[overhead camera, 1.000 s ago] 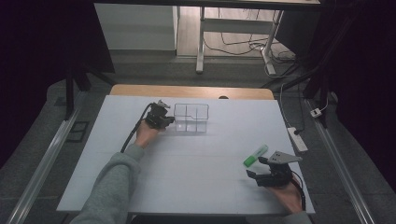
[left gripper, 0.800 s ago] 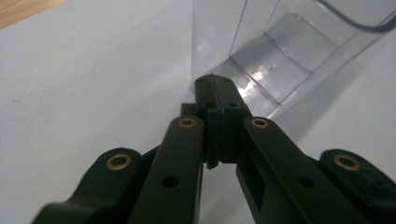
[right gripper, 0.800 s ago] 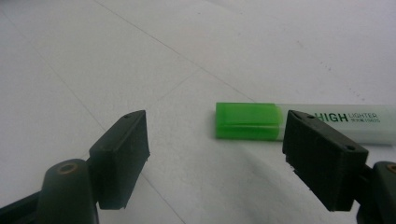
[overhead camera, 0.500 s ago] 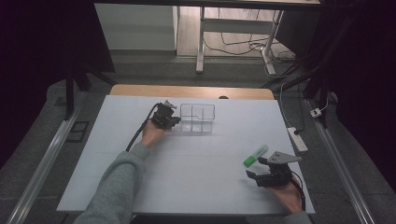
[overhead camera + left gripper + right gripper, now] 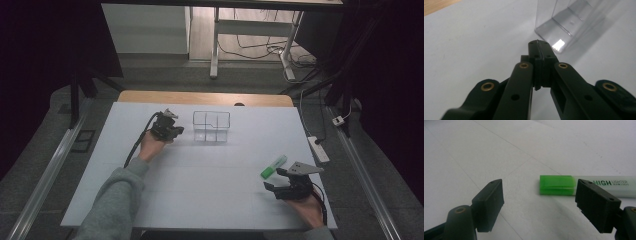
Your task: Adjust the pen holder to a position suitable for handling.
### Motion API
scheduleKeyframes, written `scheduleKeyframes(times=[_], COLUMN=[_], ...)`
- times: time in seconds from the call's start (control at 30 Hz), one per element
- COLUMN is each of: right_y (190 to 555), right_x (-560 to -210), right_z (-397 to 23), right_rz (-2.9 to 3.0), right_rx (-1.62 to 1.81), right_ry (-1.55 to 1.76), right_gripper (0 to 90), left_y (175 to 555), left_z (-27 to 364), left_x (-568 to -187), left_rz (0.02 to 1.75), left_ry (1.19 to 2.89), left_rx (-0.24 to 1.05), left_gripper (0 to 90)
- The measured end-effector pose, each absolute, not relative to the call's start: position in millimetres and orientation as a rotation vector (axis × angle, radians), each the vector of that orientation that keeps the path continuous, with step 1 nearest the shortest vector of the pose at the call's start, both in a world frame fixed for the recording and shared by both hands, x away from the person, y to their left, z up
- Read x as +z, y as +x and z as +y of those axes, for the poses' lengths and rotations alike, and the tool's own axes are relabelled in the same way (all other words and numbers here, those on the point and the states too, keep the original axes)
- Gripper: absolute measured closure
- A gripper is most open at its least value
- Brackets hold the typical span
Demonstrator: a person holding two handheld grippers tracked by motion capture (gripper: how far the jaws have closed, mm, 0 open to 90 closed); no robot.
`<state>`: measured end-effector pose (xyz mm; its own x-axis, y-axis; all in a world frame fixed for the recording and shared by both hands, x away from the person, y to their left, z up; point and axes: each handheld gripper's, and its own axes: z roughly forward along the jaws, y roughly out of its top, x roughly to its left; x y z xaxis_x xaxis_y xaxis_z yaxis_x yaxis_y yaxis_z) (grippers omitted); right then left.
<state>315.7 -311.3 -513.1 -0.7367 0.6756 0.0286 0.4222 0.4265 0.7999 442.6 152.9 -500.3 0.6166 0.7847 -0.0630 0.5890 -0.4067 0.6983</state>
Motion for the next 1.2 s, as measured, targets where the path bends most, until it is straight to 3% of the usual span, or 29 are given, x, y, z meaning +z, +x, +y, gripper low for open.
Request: scheduleKeyframes(times=[0.17,0.47,0.6,0.87,1.2], right_y=[316.3,315.1,315.2,315.0,315.4], right_x=[-513.2,-511.7,-511.3,-510.9,-510.3], right_z=[-312.1,-311.4,-313.8,-314.8,-317.4], right_rz=[2.386,2.381,2.376,2.373,2.359], right_rx=[1.214,1.210,1.220,1.218,1.205], right_ry=[0.946,0.944,0.954,0.955,0.962], right_gripper=[22.4,22.4,22.4,22.4,22.6], left_y=[417.8,372.3,349.8,313.5,281.9], left_z=[168.6,194.8,201.2,209.6,221.6], left_x=[-496.2,-488.8,-488.1,-498.6,-508.2], left_rz=[1.050,1.034,1.015,1.015,1.009], left_ry=[2.112,2.081,2.075,2.075,2.080], left_rx=[0.360,0.351,0.339,0.337,0.385], left_gripper=[88.2,50.7,39.8,31.5,29.4])
